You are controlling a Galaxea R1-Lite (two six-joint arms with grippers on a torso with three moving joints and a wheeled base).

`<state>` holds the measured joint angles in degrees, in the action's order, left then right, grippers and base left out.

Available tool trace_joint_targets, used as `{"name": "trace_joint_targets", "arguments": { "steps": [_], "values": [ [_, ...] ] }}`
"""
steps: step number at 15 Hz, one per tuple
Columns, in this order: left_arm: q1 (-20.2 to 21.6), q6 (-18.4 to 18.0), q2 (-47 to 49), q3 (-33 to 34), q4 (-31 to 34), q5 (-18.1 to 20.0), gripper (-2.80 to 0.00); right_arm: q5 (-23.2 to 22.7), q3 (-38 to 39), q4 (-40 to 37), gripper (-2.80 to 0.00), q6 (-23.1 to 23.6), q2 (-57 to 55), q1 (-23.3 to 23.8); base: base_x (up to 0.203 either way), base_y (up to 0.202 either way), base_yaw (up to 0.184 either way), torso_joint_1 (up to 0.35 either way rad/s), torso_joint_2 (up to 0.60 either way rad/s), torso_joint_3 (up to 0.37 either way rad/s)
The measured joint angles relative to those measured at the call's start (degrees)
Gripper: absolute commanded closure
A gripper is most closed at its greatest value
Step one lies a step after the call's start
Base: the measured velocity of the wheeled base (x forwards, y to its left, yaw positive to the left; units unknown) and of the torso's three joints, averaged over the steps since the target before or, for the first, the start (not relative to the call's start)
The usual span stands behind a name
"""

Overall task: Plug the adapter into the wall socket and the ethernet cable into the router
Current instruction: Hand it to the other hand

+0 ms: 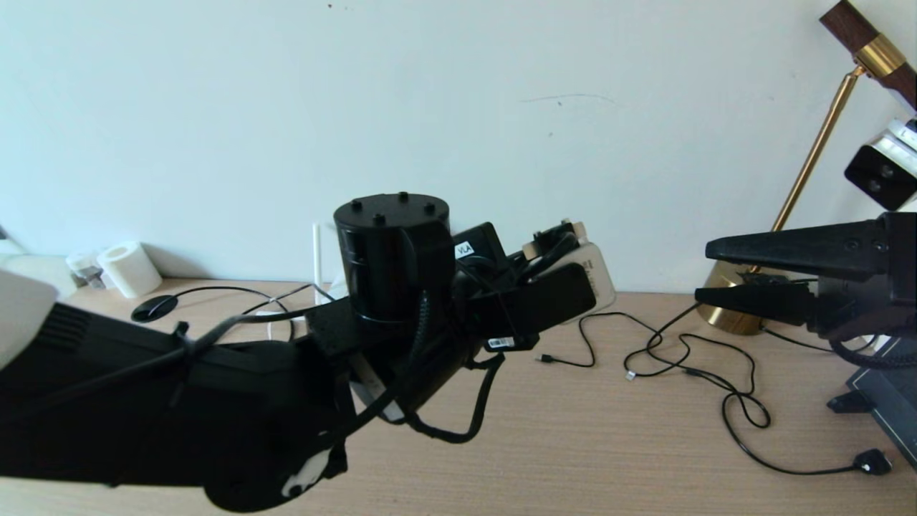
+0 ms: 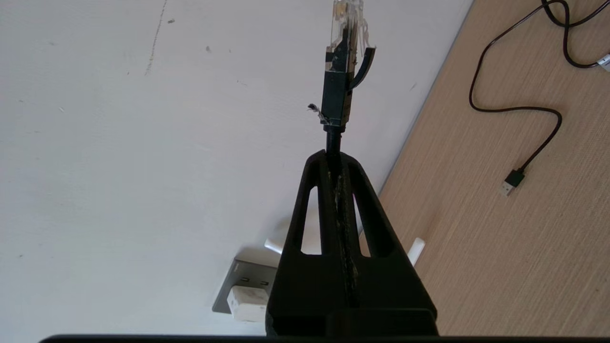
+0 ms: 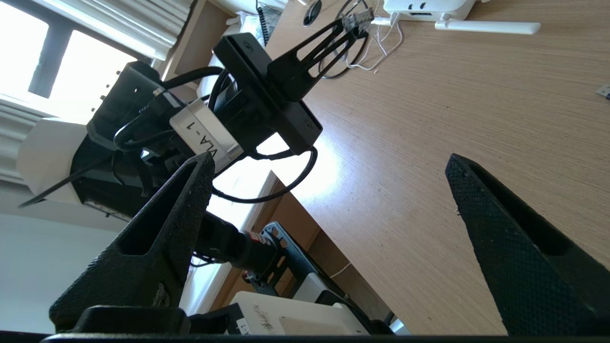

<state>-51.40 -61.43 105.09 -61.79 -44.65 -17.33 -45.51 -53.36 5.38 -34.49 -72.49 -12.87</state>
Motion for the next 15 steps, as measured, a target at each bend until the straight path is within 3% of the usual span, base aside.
{"name": "trace_joint_targets", "arguments": {
  "steps": [3, 9, 13, 15],
  "values": [
    [-0.7, 0.9, -0.6, 0.5, 0.2, 2.0, 0.00, 0.0, -0.1, 0.0, -2.80, 0.1, 0.0, 0.0, 0.000, 0.000, 0.000, 0.000, 0.00, 0.000],
    [-2.2, 10.9, -2.0, 1.2, 7.4, 21.7, 0.00, 0.0, -0.1, -0.3, -2.80, 0.0, -2.0, -0.3, 0.000, 0.000, 0.000, 0.000, 0.00, 0.000],
    [-2.2, 11.2, -1.9, 0.6, 7.5, 23.1, 0.00, 0.5, 0.4, -0.2, -2.80, 0.3, -3.4, -0.9, 0.000, 0.000, 0.000, 0.000, 0.00, 0.000],
    [-2.2, 11.3, -1.4, 0.0, 8.0, 23.1, 0.00, 4.8, 0.8, -0.2, -2.80, 2.1, -3.8, -2.6, 0.000, 0.000, 0.000, 0.000, 0.00, 0.000]
  ]
}}
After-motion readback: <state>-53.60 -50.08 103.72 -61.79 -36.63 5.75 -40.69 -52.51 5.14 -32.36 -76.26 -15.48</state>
